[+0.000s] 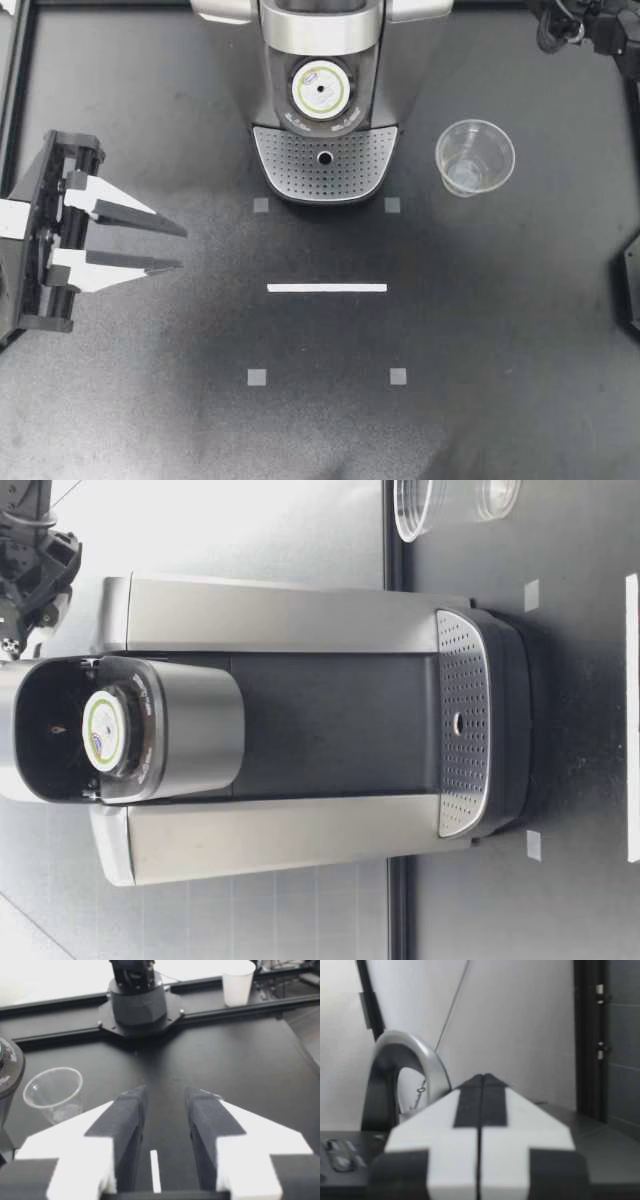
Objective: Place the coffee capsule inside the capsule container, then place the cup onto the center of the cup tray, then push the 'Hot Water' and 'Travel Mug' buttons.
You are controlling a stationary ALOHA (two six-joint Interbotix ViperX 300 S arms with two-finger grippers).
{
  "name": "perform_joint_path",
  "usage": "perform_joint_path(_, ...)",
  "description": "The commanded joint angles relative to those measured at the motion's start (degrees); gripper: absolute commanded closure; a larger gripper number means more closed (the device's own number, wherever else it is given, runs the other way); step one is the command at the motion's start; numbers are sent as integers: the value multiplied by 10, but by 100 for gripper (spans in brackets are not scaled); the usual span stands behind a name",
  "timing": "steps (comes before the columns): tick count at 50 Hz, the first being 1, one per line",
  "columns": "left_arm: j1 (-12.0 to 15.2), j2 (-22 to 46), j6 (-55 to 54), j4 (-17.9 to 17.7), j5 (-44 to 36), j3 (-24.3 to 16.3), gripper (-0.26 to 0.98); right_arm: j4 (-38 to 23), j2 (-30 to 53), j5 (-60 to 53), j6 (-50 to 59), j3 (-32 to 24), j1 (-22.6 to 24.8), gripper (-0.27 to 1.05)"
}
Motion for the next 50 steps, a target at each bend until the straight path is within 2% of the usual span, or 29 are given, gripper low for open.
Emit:
perform_joint_path(1,2,-2,-1,-1,-1,-7,41,-4,-24,1,-1,-6,23,79)
perform_joint_path(26,2,-2,-1,-5,-2,-2,41,0,-89,2,2,69,116,79)
perform_joint_path(50,2,-1,-2,-21,-4,5,41,6,-83,7,64,136,153,79)
